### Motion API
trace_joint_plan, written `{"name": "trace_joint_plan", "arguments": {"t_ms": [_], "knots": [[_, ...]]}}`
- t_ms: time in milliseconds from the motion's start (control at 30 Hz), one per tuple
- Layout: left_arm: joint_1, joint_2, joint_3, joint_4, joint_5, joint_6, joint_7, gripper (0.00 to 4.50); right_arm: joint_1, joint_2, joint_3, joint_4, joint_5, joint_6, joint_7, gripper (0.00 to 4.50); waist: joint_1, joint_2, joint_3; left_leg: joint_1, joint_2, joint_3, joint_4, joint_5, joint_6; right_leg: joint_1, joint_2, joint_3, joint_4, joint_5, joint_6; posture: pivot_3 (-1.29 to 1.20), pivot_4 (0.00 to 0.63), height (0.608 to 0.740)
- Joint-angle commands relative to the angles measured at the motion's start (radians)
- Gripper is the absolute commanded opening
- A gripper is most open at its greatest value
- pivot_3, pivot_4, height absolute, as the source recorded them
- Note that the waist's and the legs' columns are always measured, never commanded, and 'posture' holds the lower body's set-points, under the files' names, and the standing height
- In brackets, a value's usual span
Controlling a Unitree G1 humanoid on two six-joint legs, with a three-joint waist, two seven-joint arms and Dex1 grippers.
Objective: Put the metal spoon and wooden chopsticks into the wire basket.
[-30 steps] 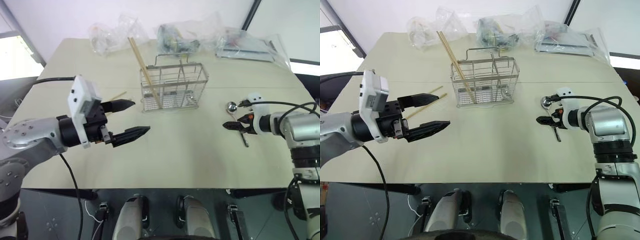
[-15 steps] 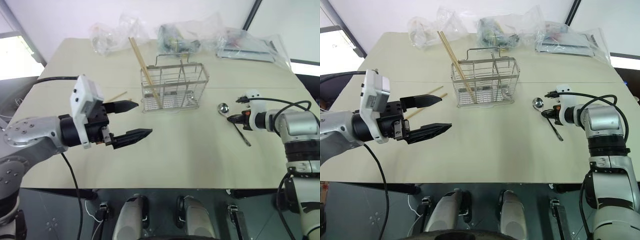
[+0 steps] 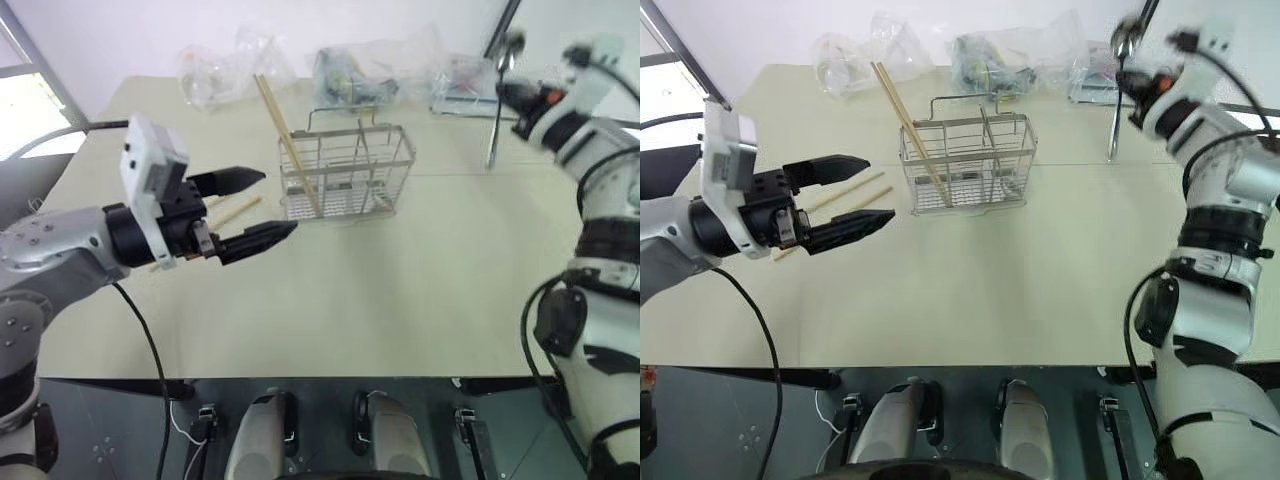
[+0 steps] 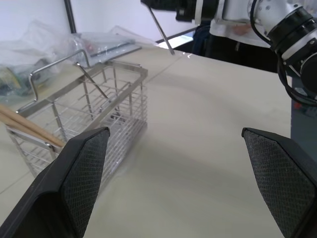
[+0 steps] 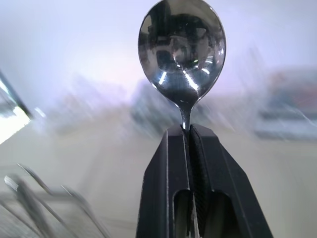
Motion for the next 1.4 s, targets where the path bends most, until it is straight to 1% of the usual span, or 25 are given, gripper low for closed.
{"name": "trace_joint_plan", "arguments": {"t_ms": [33, 133, 200, 300, 400, 567, 667, 767, 900, 933, 1100, 1200, 1300, 1400], "knots": [[-0.041, -0.010, -0.021, 0.016, 0.033, -0.028, -0.009, 4.50, -0.110, 0.080, -0.042, 0.005, 0.079, -0.061, -0.051, 0.05, -0.001, 0.000, 0.000, 0.000, 0.000, 0.000, 0.000, 0.000, 0.000, 0.000, 0.000, 0.000, 0.000, 0.000, 0.000, 0.00, 0.150, 0.704], [-0.059, -0.022, -0.036, 0.024, 0.051, -0.031, -0.012, 4.50, -0.146, 0.149, -0.035, 0.031, 0.091, -0.103, -0.074, 0.05, -0.006, 0.000, 0.000, 0.000, 0.000, 0.000, 0.000, 0.000, 0.000, 0.000, 0.000, 0.000, 0.001, 0.000, 0.000, 0.00, 0.150, 0.704], [-0.063, -0.028, -0.039, 0.021, 0.054, -0.031, -0.008, 4.50, -0.146, 0.204, -0.016, 0.039, 0.096, -0.119, -0.079, 0.05, -0.006, 0.000, 0.000, 0.000, 0.000, 0.000, 0.000, 0.000, 0.000, 0.000, 0.000, 0.000, 0.001, 0.000, 0.000, 0.00, 0.150, 0.704], [-0.060, -0.029, -0.033, 0.014, 0.059, -0.032, -0.001, 4.50, -0.122, 0.255, 0.019, 0.024, 0.096, -0.122, -0.073, 0.05, -0.010, 0.000, 0.000, 0.000, 0.000, 0.000, 0.000, 0.000, 0.000, 0.000, 0.000, 0.000, 0.001, 0.000, 0.000, 0.00, 0.150, 0.704], [-0.054, -0.025, -0.018, 0.005, 0.054, -0.029, 0.013, 4.50, -0.082, 0.281, 0.057, -0.002, 0.088, -0.120, -0.062, 0.05, -0.015, 0.000, 0.000, 0.000, 0.001, -0.001, -0.001, 0.000, 0.000, 0.000, 0.000, 0.000, 0.001, 0.000, 0.000, 0.00, 0.150, 0.704], [-0.032, -0.017, 0.012, -0.014, 0.038, -0.025, 0.039, 4.50, 0.034, 0.301, 0.123, -0.051, 0.066, -0.133, -0.046, 0.05, -0.017, 0.000, 0.000, 0.000, 0.001, -0.001, -0.001, 0.000, 0.000, 0.000, 0.000, 0.000, 0.001, 0.000, 0.000, 0.00, 0.150, 0.704], [-0.031, -0.020, 0.019, -0.020, 0.029, -0.022, 0.054, 4.50, 0.081, 0.321, 0.119, -0.056, 0.078, -0.168, -0.052, 0.05, -0.019, 0.000, 0.000, 0.000, 0.001, -0.001, -0.001, 0.001, -0.001, -0.001, 0.000, 0.000, 0.001, 0.000, 0.000, 0.00, 0.150, 0.704], [-0.035, -0.019, 0.020, -0.020, 0.021, -0.021, 0.063, 4.50, 0.100, 0.334, 0.113, -0.049, 0.078, -0.208, -0.062, 0.95, -0.020, 0.000, 0.000, 0.000, 0.001, -0.001, -0.002, 0.001, -0.001, -0.001, 0.000, 0.001, 0.001, 0.000, 0.000, 0.00, 0.150, 0.704], [-0.039, -0.013, 0.019, -0.010, 0.021, -0.024, 0.062, 4.50, 0.097, 0.320, 0.105, -0.040, 0.072, -0.242, -0.081, 3.02, -0.018, 0.000, 0.000, 0.000, 0.001, -0.001, -0.002, 0.001, -0.001, -0.001, 0.000, 0.001, 0.001, 0.000, 0.000, 0.00, 0.150, 0.704], [-0.040, -0.012, 0.019, -0.007, 0.021, -0.025, 0.061, 4.50, 0.094, 0.311, 0.102, -0.036, 0.074, -0.245, -0.082, 3.44, -0.018, 0.000, 0.000, 0.000, 0.001, -0.001, -0.002, 0.001, -0.001, -0.001, 0.000, 0.001, 0.001, 0.000, 0.000, 0.00, 0.150, 0.704], [-0.046, -0.014, 0.013, 0.009, 0.039, -0.034, 0.056, 4.50, 0.084, 0.254, 0.091, -0.028, 0.078, -0.239, -0.067, 3.44, -0.017, 0.000, 0.000, 0.000, 0.001, -0.001, -0.002, 0.001, -0.001, -0.001, 0.000, 0.001, 0.001, 0.000, 0.000, 0.00, 0.150, 0.704], [-0.029, 0.001, 0.024, 0.047, 0.090, -0.049, 0.043, 4.50, 0.061, 0.185, 0.083, -0.051, 0.116, -0.189, -0.005, 3.44, -0.016, 0.001, 0.000, 0.000, 0.000, 0.000, -0.002, 0.001, -0.001, -0.001, 0.000, 0.001, 0.001, 0.000, 0.000, 0.00, 0.150, 0.704], [-0.002, 0.047, 0.031, 0.151, 0.198, -0.075, 0.003, 4.50, 0.047, 0.098, 0.086, -0.093, 0.194, -0.057, 0.119, 3.44, -0.019, 0.001, 0.001, 0.000, 0.000, 0.000, -0.002, 0.001, -0.001, -0.001, 0.000, 0.001, 0.001, 0.000, 0.000, 0.00, 0.150, 0.704], [0.018, 0.115, 0.005, 0.287, 0.315, -0.133, -0.099, 4.50, 0.083, 0.000, 0.120, -0.192, 0.259, 0.050, 0.288, 3.44, -0.019, 0.001, 0.001, 0.000, 0.000, 0.001, -0.004, 0.001, -0.001, -0.004, 0.000, 0.001, 0.001, 0.000, 0.000, 0.00, 0.150, 0.704]]}}
